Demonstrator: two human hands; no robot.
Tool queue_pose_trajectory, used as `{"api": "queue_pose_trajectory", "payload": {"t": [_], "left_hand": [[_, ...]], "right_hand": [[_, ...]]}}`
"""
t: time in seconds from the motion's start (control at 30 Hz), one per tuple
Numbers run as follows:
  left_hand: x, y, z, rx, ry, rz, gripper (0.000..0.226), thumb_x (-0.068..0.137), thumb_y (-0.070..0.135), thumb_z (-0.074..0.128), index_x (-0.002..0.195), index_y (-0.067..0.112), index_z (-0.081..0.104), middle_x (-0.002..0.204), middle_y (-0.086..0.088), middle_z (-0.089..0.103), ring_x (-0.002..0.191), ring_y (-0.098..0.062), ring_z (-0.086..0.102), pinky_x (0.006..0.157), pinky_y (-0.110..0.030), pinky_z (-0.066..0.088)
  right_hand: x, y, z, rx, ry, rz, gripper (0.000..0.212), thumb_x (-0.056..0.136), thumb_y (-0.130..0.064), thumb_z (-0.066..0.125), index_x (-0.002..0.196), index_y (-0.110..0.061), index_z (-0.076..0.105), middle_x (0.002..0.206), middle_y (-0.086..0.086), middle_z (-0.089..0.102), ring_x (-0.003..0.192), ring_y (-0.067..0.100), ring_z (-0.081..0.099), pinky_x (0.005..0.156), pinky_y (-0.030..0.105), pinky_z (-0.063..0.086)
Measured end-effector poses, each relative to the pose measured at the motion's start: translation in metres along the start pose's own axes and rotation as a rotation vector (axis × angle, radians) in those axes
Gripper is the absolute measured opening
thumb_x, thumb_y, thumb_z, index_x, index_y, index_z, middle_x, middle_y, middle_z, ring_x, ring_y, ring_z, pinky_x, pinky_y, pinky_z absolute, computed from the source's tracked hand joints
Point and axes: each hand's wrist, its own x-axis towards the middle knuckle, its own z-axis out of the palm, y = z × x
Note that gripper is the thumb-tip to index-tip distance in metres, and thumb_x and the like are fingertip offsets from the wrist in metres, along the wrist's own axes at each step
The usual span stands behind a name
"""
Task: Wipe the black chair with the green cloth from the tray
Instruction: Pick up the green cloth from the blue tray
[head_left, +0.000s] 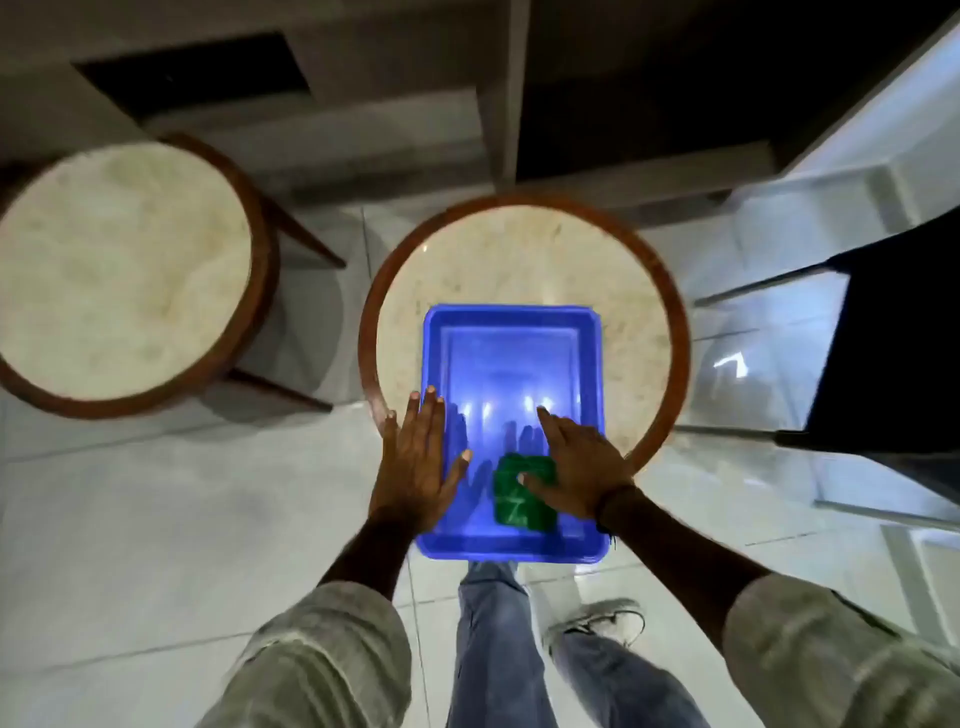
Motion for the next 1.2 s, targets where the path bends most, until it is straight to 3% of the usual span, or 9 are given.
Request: {"api": "queue_pose_trajectory", "payload": {"t": [0.13, 0.33, 0.53, 0.63, 0.7, 0.83, 0.93, 1.0, 1.2], "left_hand": [[-0.004, -0.024, 0.056, -0.01, -0.096, -0.105, 0.082, 0.106, 0.059, 0.022, 0.163, 0.001, 0.026, 0.174, -0.016, 0.02, 0.162, -0.038, 0.02, 0.129, -0.057, 0.027], [-0.005, -0.038, 0.105, -0.003, -0.119, -0.106, 0.082, 0.106, 0.062, 0.02, 0.166, 0.006, 0.016, 0.177, -0.015, 0.006, 0.165, -0.032, 0.01, 0.13, -0.053, 0.022], [-0.007, -0.038, 0.109, 0.008, -0.123, -0.111, 0.081, 0.107, 0.058, 0.027, 0.167, 0.008, 0.008, 0.177, -0.016, -0.001, 0.165, -0.033, 0.006, 0.13, -0.056, 0.023], [-0.006, -0.037, 0.099, 0.035, -0.148, -0.09, 0.082, 0.106, 0.059, 0.023, 0.167, 0.006, 0.008, 0.177, -0.016, -0.002, 0.165, -0.034, 0.006, 0.131, -0.057, 0.019], [-0.002, -0.03, 0.085, 0.057, -0.157, -0.068, 0.082, 0.106, 0.059, 0.021, 0.167, 0.007, 0.007, 0.177, -0.014, -0.003, 0.165, -0.034, 0.004, 0.132, -0.057, 0.014], [0.012, 0.002, 0.05, 0.111, -0.16, 0.069, 0.078, 0.107, 0.052, 0.028, 0.166, 0.003, 0.017, 0.176, -0.017, 0.008, 0.164, -0.038, 0.009, 0.13, -0.061, 0.019], [0.021, 0.048, 0.022, 0.175, -0.14, 0.195, 0.077, 0.105, 0.049, 0.041, 0.164, 0.003, 0.024, 0.175, -0.018, 0.015, 0.163, -0.039, 0.016, 0.127, -0.063, 0.024], [0.024, 0.094, -0.003, 0.21, -0.145, 0.289, 0.075, 0.104, 0.048, 0.038, 0.163, 0.002, 0.028, 0.174, -0.018, 0.02, 0.162, -0.04, 0.02, 0.126, -0.063, 0.026], [0.025, 0.26, -0.042, 0.245, -0.15, 0.582, 0.074, 0.102, 0.042, 0.04, 0.161, -0.002, 0.031, 0.171, -0.022, 0.024, 0.159, -0.042, 0.026, 0.127, -0.062, 0.024]], "right_hand": [[0.032, 0.006, 0.061, -0.04, -0.129, 0.052, 0.106, 0.076, -0.057, 0.059, 0.157, -0.016, 0.005, 0.155, 0.008, 0.035, 0.144, 0.026, 0.035, 0.119, 0.048, 0.026], [0.055, 0.012, 0.113, -0.151, -0.101, 0.016, 0.084, 0.072, -0.041, 0.065, 0.145, -0.015, 0.032, 0.145, 0.01, 0.04, 0.128, 0.036, 0.042, 0.096, 0.046, 0.042], [0.07, 0.019, 0.112, 0.283, -0.235, 0.146, 0.08, 0.068, -0.022, 0.077, 0.138, -0.011, 0.04, 0.131, 0.019, 0.053, 0.123, 0.04, 0.052, 0.098, 0.048, 0.049], [0.066, 0.02, 0.1, 0.402, -0.293, 0.189, 0.053, 0.066, -0.023, 0.08, 0.115, -0.007, 0.066, 0.119, 0.018, 0.068, 0.113, 0.034, 0.065, 0.092, 0.037, 0.054], [0.053, 0.026, 0.089, 0.551, -0.255, 0.272, 0.044, 0.062, -0.022, 0.083, 0.103, -0.009, 0.072, 0.105, 0.012, 0.076, 0.1, 0.026, 0.071, 0.083, 0.033, 0.056], [0.003, 0.054, 0.059, 0.969, -0.129, 0.484, 0.055, 0.055, -0.021, 0.087, 0.108, -0.016, 0.073, 0.097, 0.003, 0.076, 0.093, 0.02, 0.073, 0.082, 0.028, 0.057], [-0.051, 0.091, 0.031, 1.216, 0.031, 0.614, 0.06, 0.054, -0.02, 0.085, 0.112, -0.013, 0.071, 0.104, 0.01, 0.075, 0.098, 0.027, 0.071, 0.089, 0.038, 0.059], [-0.102, 0.121, 0.014, 1.41, 0.158, 0.681, 0.052, 0.062, -0.009, 0.083, 0.112, -0.006, 0.072, 0.111, 0.018, 0.074, 0.102, 0.034, 0.071, 0.093, 0.047, 0.058], [-0.269, 0.214, -0.004, 1.838, 0.55, 0.854, 0.038, 0.068, -0.001, 0.08, 0.105, -0.007, 0.073, 0.098, 0.013, 0.075, 0.078, 0.027, 0.071, 0.068, 0.032, 0.062]]}}
